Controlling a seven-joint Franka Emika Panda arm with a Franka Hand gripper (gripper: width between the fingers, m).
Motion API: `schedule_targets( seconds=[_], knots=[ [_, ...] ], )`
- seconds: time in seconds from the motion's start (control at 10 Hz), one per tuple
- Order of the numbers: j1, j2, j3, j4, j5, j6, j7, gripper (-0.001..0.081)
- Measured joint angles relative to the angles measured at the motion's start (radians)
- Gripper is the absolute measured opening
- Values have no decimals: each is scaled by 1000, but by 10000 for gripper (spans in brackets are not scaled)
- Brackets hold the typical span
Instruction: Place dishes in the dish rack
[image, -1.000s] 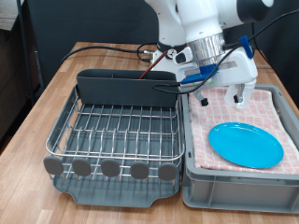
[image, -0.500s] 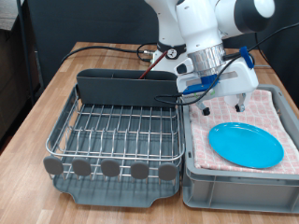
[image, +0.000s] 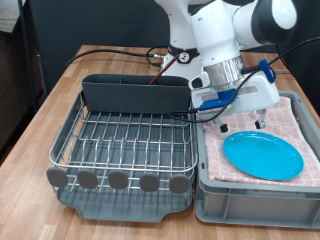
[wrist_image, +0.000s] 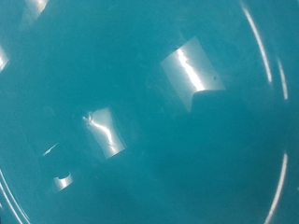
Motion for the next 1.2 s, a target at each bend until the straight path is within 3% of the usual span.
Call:
schedule_targets(
  seconds=[1.0,1.1,1.2],
  knots=[
    [0,64,22,64,59,19,-33,802],
    [0,66,24,65,69,23,-39,695],
    [0,68,25,66,71,24,-40,695]
  ],
)
